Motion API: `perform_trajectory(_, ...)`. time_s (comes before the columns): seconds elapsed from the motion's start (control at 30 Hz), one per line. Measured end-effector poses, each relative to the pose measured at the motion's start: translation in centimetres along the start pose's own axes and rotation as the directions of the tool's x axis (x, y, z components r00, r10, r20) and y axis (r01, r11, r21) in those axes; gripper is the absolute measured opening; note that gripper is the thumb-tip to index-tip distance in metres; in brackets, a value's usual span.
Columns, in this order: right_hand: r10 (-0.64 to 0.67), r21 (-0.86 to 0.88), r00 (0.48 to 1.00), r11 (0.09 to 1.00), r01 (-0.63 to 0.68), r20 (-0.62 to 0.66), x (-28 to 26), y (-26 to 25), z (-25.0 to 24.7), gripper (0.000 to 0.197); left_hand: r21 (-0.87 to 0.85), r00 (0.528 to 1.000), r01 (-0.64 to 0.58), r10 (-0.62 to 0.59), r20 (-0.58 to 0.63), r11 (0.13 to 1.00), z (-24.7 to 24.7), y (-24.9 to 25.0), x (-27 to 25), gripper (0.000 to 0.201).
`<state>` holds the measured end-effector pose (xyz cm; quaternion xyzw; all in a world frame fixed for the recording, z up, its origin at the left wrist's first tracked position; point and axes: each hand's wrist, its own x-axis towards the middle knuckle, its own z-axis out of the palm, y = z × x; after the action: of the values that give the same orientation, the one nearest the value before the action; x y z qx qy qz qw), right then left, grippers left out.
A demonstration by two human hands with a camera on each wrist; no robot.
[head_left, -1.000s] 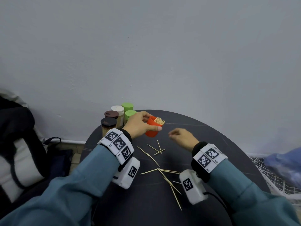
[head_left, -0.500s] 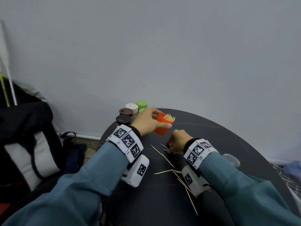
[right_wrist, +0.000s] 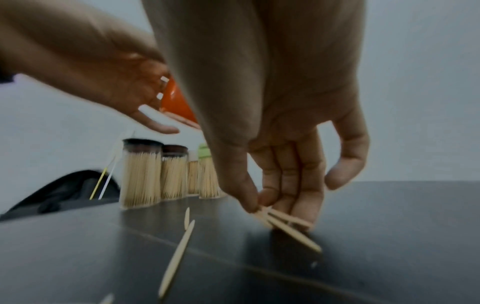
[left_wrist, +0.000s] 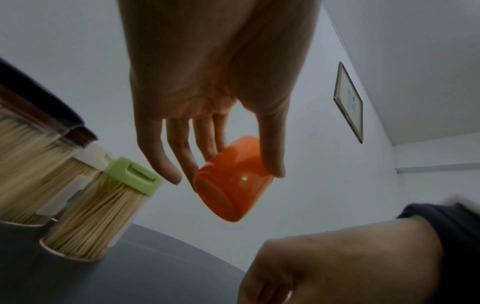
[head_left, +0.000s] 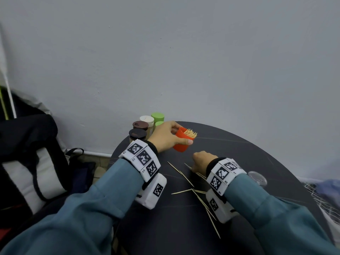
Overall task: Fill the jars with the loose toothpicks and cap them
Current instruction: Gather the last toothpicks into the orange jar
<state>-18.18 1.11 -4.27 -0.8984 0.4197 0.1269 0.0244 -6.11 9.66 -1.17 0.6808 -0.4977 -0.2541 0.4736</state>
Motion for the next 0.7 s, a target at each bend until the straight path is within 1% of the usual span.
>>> perform_trajectory(0.07, -0.005, 0.116, 0.999, 0.993, 0.011, -0.047, -0.4, 1.1, -0.4, 0.028, 0.006, 1.0, -0.008, 0.008, -0.004, 1.0, 0.0, -0.1, 0.1, 0.059)
perform_trajectory(0.13, -0.022, 0.31, 0.993, 0.949, 0.058, -0.119, -0.6, 2.7, -1.2, 0.016, 0.014, 1.0, -0.015, 0.015, -0.002, 1.0, 0.1, -0.3, 0.1, 0.058)
perform_trajectory(0.17, -0.018, 0.425, 0.987, 0.901, 0.085, -0.158, -1.0, 3.4, -1.7, 0.01, 0.017, 1.0, -0.017, 0.017, 0.001, 1.0, 0.2, -0.3, 0.1, 0.058)
perform_trajectory(0.2, -0.003, 0.546, 0.98, 0.83, 0.113, -0.198, -1.5, 3.9, -2.3, 0.004, 0.021, 1.0, -0.02, 0.02, 0.004, 1.0, 0.3, -0.3, 0.1, 0.058)
perform_trajectory(0.23, 0.02, 0.655, 0.97, 0.741, 0.149, -0.243, -1.9, 4.3, -2.8, 0.002, 0.022, 1.0, -0.023, 0.023, 0.005, 0.999, 0.4, -0.3, 0.2, 0.058)
perform_trajectory(0.27, 0.047, 0.739, 0.954, 0.644, 0.197, -0.296, -2.1, 4.6, -3.3, 0.007, 0.025, 1.0, -0.026, 0.026, 0.007, 0.999, 0.5, -0.3, 0.2, 0.058)
perform_trajectory(0.3, 0.079, 0.789, 0.93, 0.558, 0.256, -0.358, -2.3, 4.7, -3.8, 0.01, 0.027, 1.0, -0.026, 0.025, 0.009, 0.999, 0.6, -0.3, 0.2, 0.057)
perform_trajectory(0.33, 0.117, 0.804, 0.894, 0.5, 0.323, -0.433, -2.5, 4.6, -4.4, 0.01, 0.029, 1.0, -0.024, 0.024, 0.014, 0.999, 0.6, -0.3, 0.2, 0.057)
perform_trajectory(0.4, 0.208, 0.78, 0.794, 0.438, 0.447, -0.572, -2.8, 4.1, -5.5, 0.008, 0.024, 1.0, -0.015, 0.015, 0.023, 1.0, 0.8, -0.3, 0.2, 0.058)
perform_trajectory(0.43, 0.249, 0.77, 0.749, 0.398, 0.498, -0.614, -2.9, 3.7, -6.0, 0.007, 0.02, 1.0, -0.012, 0.011, 0.026, 1.0, 0.8, -0.4, 0.3, 0.058)
perform_trajectory(0.47, 0.282, 0.768, 0.72, 0.348, 0.539, -0.633, -3.1, 3.3, -6.4, 0.005, 0.021, 1.0, -0.012, 0.011, 0.026, 1.0, 0.8, -0.4, 0.3, 0.058)
perform_trajectory(0.5, 0.302, 0.765, 0.705, 0.306, 0.566, -0.642, -3.2, 3.0, -6.7, 0.004, 0.022, 1.0, -0.011, 0.01, 0.028, 1.0, 0.8, -0.4, 0.3, 0.059)
perform_trajectory(0.53, 0.309, 0.761, 0.695, 0.29, 0.581, -0.649, -3.2, 2.5, -6.9, 0.003, 0.023, 0.999, -0.012, 0.012, 0.03, 1.0, 0.8, -0.4, 0.3, 0.059)
perform_trajectory(0.6, 0.29, 0.754, 0.698, 0.319, 0.575, -0.655, -3.3, 1.7, -6.8, 0.004, 0.017, 1.0, -0.015, 0.015, 0.026, 1.0, 0.7, -0.4, 0.4, 0.059)
perform_trajectory(0.63, 0.256, 0.755, 0.719, 0.348, 0.555, -0.646, -3.1, 1.3, -6.5, 0.006, 0.013, 1.0, -0.016, 0.015, 0.02, 1.0, 0.7, -0.5, 0.4, 0.059)
perform_trajectory(0.7, 0.163, 0.761, 0.786, 0.427, 0.488, -0.596, -2.8, 0.7, -5.3, 0.016, 0.006, 1.0, -0.019, 0.019, 0.011, 1.0, 0.7, -0.6, 0.5, 0.058)
